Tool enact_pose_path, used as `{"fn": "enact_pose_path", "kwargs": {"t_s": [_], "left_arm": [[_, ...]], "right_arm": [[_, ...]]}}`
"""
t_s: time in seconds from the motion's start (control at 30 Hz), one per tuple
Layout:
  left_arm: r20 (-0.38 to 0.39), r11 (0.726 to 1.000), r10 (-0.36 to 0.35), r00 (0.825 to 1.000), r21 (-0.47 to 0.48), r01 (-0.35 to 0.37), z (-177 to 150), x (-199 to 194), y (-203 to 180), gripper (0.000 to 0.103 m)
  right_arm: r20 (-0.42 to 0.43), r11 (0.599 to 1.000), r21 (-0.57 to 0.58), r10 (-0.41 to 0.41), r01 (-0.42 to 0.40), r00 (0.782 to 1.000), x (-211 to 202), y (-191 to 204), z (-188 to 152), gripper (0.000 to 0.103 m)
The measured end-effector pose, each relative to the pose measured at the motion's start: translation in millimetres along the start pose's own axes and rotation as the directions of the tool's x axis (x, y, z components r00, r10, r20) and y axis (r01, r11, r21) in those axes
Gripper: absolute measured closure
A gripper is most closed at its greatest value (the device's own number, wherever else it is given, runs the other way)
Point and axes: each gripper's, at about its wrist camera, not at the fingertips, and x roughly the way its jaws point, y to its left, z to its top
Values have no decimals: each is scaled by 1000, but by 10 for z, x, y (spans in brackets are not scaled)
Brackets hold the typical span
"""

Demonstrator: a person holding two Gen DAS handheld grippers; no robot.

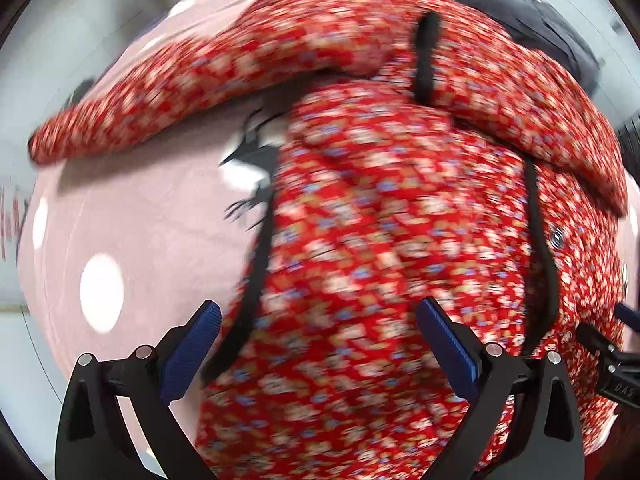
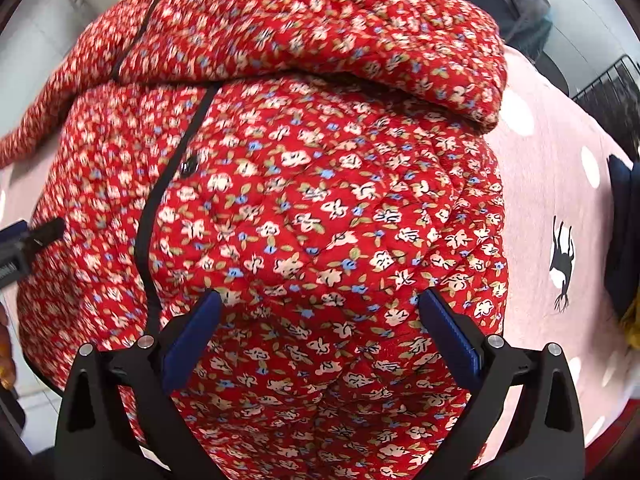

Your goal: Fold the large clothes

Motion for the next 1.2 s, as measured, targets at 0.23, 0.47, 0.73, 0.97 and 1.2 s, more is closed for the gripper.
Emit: {"fn": "enact_pose_path", "kwargs": {"t_s": [0.23,0.47,0.73,0.97,1.2], "left_arm": [[-15,976,-29,999,-218,25,-53,3,646,7],[44,938,-30,999,-343,43,98,-95,1215,7],[143,850,-59,988,-511,125,467,-185,1900,7],[128,760,-148,981,-620,196,1185,157,2062,7],[99,703,-218,971,-674,227,1304,482,2164,7]], "right_arm": [[-17,999,-40,-28,27,999,72,199,-79,6],[-25,996,-77,-36,34,999,45,316,-219,6],[-29,994,-102,-32,29,999,-51,492,-334,6],[20,985,-151,-75,78,997,-311,645,-434,6],[10,978,-181,-99,99,995,-381,776,-523,6]]}}
